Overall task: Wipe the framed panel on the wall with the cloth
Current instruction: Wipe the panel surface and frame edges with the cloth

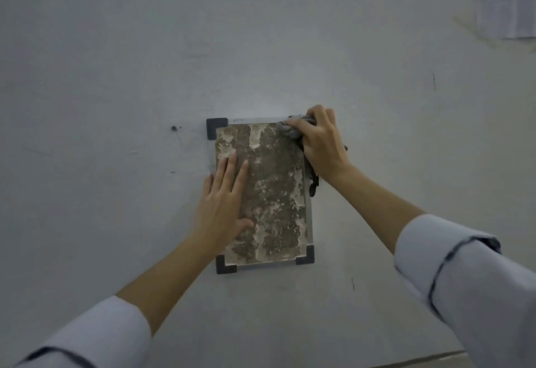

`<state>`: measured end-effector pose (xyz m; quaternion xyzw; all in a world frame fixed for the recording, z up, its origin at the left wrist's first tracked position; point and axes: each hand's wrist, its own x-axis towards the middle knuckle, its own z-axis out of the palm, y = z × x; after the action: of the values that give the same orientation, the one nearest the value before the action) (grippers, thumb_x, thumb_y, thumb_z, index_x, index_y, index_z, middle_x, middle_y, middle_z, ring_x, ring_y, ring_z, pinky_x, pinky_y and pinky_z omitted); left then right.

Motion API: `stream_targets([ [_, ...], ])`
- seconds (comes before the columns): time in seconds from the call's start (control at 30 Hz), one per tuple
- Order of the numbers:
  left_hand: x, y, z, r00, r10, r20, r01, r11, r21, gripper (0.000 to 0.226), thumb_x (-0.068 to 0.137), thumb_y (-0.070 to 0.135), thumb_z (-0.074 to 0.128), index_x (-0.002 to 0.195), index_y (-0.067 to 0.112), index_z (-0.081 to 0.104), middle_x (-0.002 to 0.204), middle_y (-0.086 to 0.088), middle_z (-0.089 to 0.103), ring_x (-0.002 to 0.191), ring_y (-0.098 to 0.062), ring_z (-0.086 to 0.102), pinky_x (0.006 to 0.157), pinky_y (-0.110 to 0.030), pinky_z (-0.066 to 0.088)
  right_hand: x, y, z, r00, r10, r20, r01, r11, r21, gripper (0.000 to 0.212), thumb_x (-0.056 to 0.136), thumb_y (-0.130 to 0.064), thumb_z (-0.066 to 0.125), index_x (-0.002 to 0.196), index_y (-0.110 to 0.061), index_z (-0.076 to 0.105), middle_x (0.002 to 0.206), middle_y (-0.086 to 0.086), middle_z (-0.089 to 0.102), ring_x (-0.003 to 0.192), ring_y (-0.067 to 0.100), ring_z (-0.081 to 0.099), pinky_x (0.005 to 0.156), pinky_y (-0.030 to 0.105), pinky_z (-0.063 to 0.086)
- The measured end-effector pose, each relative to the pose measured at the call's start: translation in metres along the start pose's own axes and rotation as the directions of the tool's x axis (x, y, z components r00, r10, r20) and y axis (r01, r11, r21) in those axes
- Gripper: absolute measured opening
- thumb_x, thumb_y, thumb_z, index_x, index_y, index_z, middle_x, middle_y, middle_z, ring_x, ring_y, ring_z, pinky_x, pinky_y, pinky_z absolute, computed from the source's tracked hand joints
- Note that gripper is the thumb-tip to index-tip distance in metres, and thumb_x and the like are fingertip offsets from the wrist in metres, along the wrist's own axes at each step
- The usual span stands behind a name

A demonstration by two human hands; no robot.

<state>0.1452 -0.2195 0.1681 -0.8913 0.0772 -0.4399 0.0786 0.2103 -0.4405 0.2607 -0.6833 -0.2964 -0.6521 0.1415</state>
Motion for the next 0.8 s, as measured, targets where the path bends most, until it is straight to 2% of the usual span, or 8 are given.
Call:
stream_targets([
  [0.13, 0.002, 0.002, 0.002, 1.0, 0.019, 0.014, -0.019, 0.999, 0.029, 0.131, 0.065, 0.057, 0.078, 0.153, 0.015, -0.008, 0.158, -0.011, -0.02, 0.146, -0.03, -0.016, 0.119, -0.045, 0.007, -0.017, -0.009, 0.016, 0.994, 0.084, -0.07, -0.086, 0.996, -0.024, 0.036, 0.086, 0.005, 0.056, 0.117, -0.012, 0.066, 0.104, 0.017, 0.051, 0.091, 0.029, 0.04, 0.069, 0.045, 0.05],
  [0.3, 0.003, 0.003, 0.001, 1.0, 0.019, 0.006, -0.02, 1.0, 0.012, 0.127, 0.069, 0.053, 0.078, 0.152, 0.015, -0.011, 0.158, -0.011, -0.02, 0.146, -0.031, -0.018, 0.119, -0.043, 0.005, -0.067, -0.013, 0.019, 1.0, 0.03, -0.004, -0.03, 0.999, -0.012, 0.041, 0.084, 0.004, 0.058, 0.122, -0.011, 0.063, 0.109, 0.017, 0.05, 0.094, 0.03, 0.042, 0.075, 0.045, 0.05],
  [0.4, 0.002, 0.003, 0.001, 1.0, 0.02, 0.012, -0.021, 0.999, 0.034, 0.128, 0.069, 0.056, 0.076, 0.151, 0.015, -0.014, 0.157, -0.012, -0.022, 0.145, -0.031, -0.019, 0.119, -0.042, 0.004, -0.043, -0.005, 0.01, 0.999, 0.035, 0.002, -0.035, 0.999, 0.037, 0.033, 0.088, 0.0, 0.054, 0.116, -0.011, 0.066, 0.102, 0.015, 0.05, 0.092, 0.026, 0.039, 0.072, 0.041, 0.05],
  [0.5, 0.002, 0.002, 0.002, 1.0, 0.016, -0.008, -0.015, 0.998, 0.066, 0.132, 0.061, 0.06, 0.079, 0.153, 0.013, -0.003, 0.16, -0.014, -0.012, 0.147, -0.032, -0.01, 0.119, -0.044, 0.012, 0.0, -0.001, 0.007, 0.992, 0.103, -0.074, -0.102, 0.995, 0.02, 0.03, 0.089, 0.001, 0.054, 0.114, -0.011, 0.067, 0.1, 0.014, 0.048, 0.091, 0.028, 0.041, 0.072, 0.039, 0.049],
  [0.57, 0.002, 0.001, 0.003, 1.0, 0.013, -0.012, -0.012, 0.998, 0.067, 0.133, 0.059, 0.06, 0.081, 0.154, 0.012, 0.001, 0.16, -0.015, -0.007, 0.148, -0.033, -0.006, 0.118, -0.044, 0.014, 0.015, -0.002, 0.011, 0.988, 0.124, -0.089, -0.126, 0.992, -0.013, 0.031, 0.089, 0.001, 0.053, 0.114, -0.011, 0.067, 0.101, 0.015, 0.049, 0.09, 0.031, 0.043, 0.071, 0.042, 0.049],
  [0.7, 0.003, 0.002, 0.002, 1.0, 0.023, 0.007, -0.023, 0.999, 0.039, 0.13, 0.065, 0.057, 0.079, 0.153, 0.014, -0.007, 0.159, -0.013, -0.016, 0.146, -0.031, -0.015, 0.119, -0.044, 0.008, -0.017, -0.008, 0.022, 0.986, 0.133, -0.102, -0.139, 0.989, -0.054, 0.038, 0.089, 0.004, 0.053, 0.126, -0.005, 0.06, 0.105, 0.018, 0.05, 0.091, 0.035, 0.045, 0.07, 0.043, 0.051],
  [0.8, 0.003, 0.002, 0.001, 0.999, 0.025, 0.029, -0.025, 1.0, 0.013, 0.128, 0.07, 0.055, 0.076, 0.151, 0.016, -0.016, 0.157, -0.011, -0.025, 0.145, -0.03, -0.022, 0.12, -0.043, 0.004, -0.05, -0.011, 0.025, 0.986, 0.156, -0.059, -0.159, 0.986, -0.052, 0.042, 0.086, 0.009, 0.055, 0.127, -0.001, 0.058, 0.105, 0.02, 0.048, 0.09, 0.036, 0.045, 0.072, 0.047, 0.051],
])
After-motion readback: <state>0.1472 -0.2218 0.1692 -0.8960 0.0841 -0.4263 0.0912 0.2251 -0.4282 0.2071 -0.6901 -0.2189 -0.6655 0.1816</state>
